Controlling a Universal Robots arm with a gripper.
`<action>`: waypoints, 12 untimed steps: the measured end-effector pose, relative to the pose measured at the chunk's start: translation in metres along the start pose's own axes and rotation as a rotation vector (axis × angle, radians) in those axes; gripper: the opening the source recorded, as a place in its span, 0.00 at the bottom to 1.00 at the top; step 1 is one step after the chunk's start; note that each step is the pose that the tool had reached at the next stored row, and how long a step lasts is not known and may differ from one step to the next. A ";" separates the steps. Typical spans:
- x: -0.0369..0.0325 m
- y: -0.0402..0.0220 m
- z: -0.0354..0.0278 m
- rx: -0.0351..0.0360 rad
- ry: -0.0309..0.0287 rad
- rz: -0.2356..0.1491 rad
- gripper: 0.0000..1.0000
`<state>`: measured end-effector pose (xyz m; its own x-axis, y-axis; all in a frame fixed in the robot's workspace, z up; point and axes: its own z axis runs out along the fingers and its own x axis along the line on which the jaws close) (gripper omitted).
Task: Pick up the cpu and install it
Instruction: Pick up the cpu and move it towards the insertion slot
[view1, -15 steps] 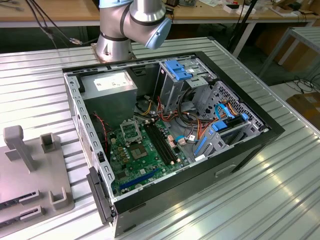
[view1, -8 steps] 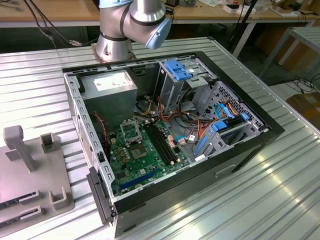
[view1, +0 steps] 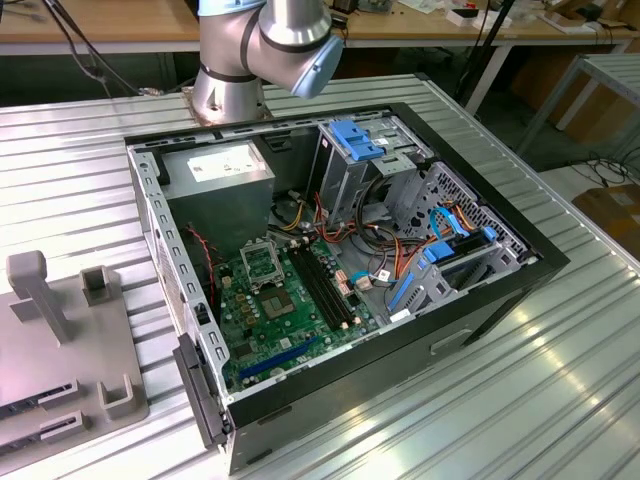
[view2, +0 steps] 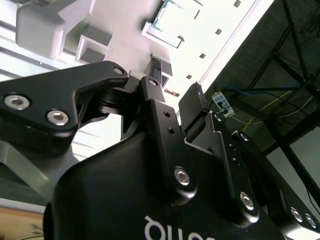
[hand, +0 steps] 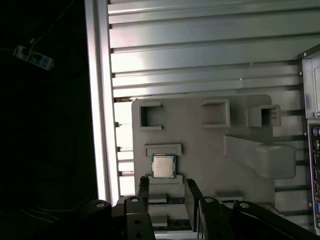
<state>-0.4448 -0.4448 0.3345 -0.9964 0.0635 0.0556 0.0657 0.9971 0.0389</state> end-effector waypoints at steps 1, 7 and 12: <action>0.0000 0.0000 0.0001 0.0006 0.0004 -0.004 0.42; 0.0000 -0.0001 0.0002 0.0012 0.0005 -0.007 0.42; 0.0000 -0.0001 0.0001 0.0012 0.0006 -0.007 0.42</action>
<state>-0.4448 -0.4449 0.3343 -0.9969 0.0562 0.0558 0.0584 0.9976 0.0381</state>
